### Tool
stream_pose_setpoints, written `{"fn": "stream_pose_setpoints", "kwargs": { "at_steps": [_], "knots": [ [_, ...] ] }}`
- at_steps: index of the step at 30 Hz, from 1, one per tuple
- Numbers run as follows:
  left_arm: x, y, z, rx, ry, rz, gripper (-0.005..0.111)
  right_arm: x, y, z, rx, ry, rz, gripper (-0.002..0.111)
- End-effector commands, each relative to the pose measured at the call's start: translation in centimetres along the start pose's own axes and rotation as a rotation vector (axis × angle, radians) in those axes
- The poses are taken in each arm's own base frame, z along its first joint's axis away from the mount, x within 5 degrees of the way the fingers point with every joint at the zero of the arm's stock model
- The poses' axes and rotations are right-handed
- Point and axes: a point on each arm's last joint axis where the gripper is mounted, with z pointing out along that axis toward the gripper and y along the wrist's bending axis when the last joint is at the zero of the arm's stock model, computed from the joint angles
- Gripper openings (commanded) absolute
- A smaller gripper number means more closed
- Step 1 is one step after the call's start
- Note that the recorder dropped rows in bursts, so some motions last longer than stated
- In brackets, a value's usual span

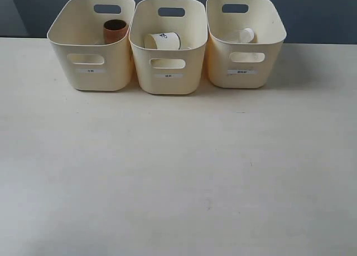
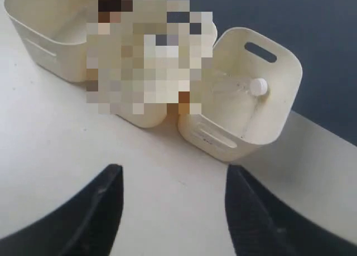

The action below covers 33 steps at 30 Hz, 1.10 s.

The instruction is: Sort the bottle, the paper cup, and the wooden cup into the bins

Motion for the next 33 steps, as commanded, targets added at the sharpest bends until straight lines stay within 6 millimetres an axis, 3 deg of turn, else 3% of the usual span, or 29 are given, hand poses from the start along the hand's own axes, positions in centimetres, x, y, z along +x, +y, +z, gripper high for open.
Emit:
{"fn": "stream_pose_setpoints", "kwargs": {
  "at_steps": [1, 5, 8, 13, 22, 33],
  "knots": [
    [0.0, 0.0, 0.0, 0.002, -0.008, -0.001, 0.000, 3.5, -0.7, -2.4, 0.012, -0.043, 0.033, 0.053],
    [0.0, 0.0, 0.0, 0.002, -0.008, -0.001, 0.000, 8.2, -0.8, -4.1, -0.014, -0.167, 0.092, 0.053],
    [0.0, 0.0, 0.0, 0.002, -0.008, -0.001, 0.000, 10.6, -0.6, -4.0, -0.030, -0.213, 0.112, 0.053],
    [0.0, 0.0, 0.0, 0.002, -0.008, -0.001, 0.000, 16.4, 0.0, -2.9, -0.066, -0.276, 0.188, 0.053],
    [0.0, 0.0, 0.0, 0.002, -0.010, -0.001, 0.000, 22.3, 0.6, -0.9, -0.090, -0.360, 0.328, 0.053],
    [0.0, 0.0, 0.0, 0.002, -0.010, -0.001, 0.000, 28.8, 2.2, 2.3, -0.153, -0.504, 0.258, 0.053]
  ]
}}
